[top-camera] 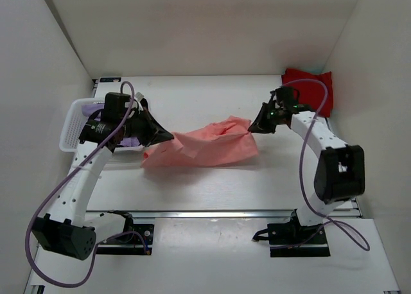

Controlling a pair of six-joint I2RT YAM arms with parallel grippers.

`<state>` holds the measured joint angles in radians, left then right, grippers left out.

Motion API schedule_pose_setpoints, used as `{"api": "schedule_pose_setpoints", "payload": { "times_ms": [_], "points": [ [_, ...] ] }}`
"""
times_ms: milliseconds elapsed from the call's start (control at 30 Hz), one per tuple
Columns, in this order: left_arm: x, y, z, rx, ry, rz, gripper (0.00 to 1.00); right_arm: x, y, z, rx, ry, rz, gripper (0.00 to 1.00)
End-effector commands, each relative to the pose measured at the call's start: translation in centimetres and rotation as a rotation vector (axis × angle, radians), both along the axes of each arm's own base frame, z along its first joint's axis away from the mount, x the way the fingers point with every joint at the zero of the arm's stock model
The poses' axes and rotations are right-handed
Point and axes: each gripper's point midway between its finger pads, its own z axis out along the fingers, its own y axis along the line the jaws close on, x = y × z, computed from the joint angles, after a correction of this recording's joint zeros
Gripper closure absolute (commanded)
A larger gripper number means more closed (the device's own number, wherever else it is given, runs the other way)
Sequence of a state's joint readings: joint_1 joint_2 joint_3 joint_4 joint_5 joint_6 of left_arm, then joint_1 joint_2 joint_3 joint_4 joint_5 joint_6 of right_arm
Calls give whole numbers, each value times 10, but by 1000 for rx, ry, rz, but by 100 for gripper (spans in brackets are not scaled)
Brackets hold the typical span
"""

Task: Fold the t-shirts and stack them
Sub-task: Flatten out the tshirt

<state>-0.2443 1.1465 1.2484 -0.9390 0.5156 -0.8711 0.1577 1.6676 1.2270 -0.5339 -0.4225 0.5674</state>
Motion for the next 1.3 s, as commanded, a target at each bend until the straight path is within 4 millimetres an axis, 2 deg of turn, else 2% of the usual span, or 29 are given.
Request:
{"api": "schedule_pose_setpoints", "payload": {
  "times_ms": [0,33,67,100,133,167,200,233,267,300,333,367,400,433,467,500,533,567,600,633,667,733,900,1000,1033,1067,1200,1267],
  "points": [
    [35,11,51,-13,-210,11,100,9,-33,81,-146,-293,9,100],
    [50,13,70,-15,-264,16,100,12,-39,105,-194,-383,11,100],
    [68,16,93,-18,-325,30,100,10,-45,118,-231,-419,-6,100],
    [77,20,108,-14,-361,50,100,12,-49,138,-247,-482,-6,100],
    [90,21,137,-16,-437,65,100,9,-53,155,-245,-523,-13,99],
    [102,21,142,-17,-439,64,100,6,-64,163,-244,-531,-34,98],
    [109,18,159,-18,-473,60,100,3,-71,165,-221,-513,-58,100],
    [109,20,179,-29,-514,65,100,-5,-73,162,-203,-489,-53,100],
    [109,16,183,-31,-521,54,100,-11,-81,161,-202,-464,-62,100],
    [101,10,184,-39,-519,33,100,-16,-86,149,-212,-420,-73,100],
    [100,10,171,-31,-496,31,100,-26,-87,145,-219,-396,-67,100],
    [84,5,155,-37,-459,14,100,-39,-87,130,-235,-362,-58,100],
    [67,5,159,-49,-489,9,100,-43,-85,130,-237,-368,-58,100],
    [62,5,120,-36,-408,3,100,-55,-88,116,-242,-339,-75,92],
    [41,7,88,-38,-343,9,100,-67,-86,104,-217,-331,-68,91],
    [21,8,83,-53,-347,2,100,-73,-84,96,-192,-313,-70,91],
    [-11,9,4,-33,-187,3,100,-91,-86,77,-143,-272,-106,90],
    [-28,7,-3,-47,-185,-1,100,-101,-84,59,-132,-220,-113,91],
    [-40,7,-38,-37,-114,-1,100,-113,-84,41,-137,-163,-134,88],
    [-54,9,-63,-39,-64,3,100,-117,-87,39,-163,-159,-165,78],
    [-60,8,-63,-71,-59,4,100,-127,-78,28,-158,-123,-144,77],
    [-72,8,-93,-85,14,-6,100,-136,-78,11,-167,-93,-162,72],
    [-76,5,-97,-45,12,-39,100,-149,-69,-18,-151,-4,-160,72],
    [-77,8,-100,-52,19,-30,100,-145,-68,-26,-143,-4,-178,68],
    [-79,8,-101,-54,22,-35,100,-144,-69,-29,-152,-6,-173,65],
    [-80,9,-102,-50,22,-34,100,-141,-64,-26,-140,-16,-172,63],
    [-84,7,-108,-42,33,-51,100,-128,-68,-25,-145,-19,-197,56],
    [-83,8,-106,-41,25,-52,100,-125,-66,-30,-134,-7,-206,53]
  ]
}}
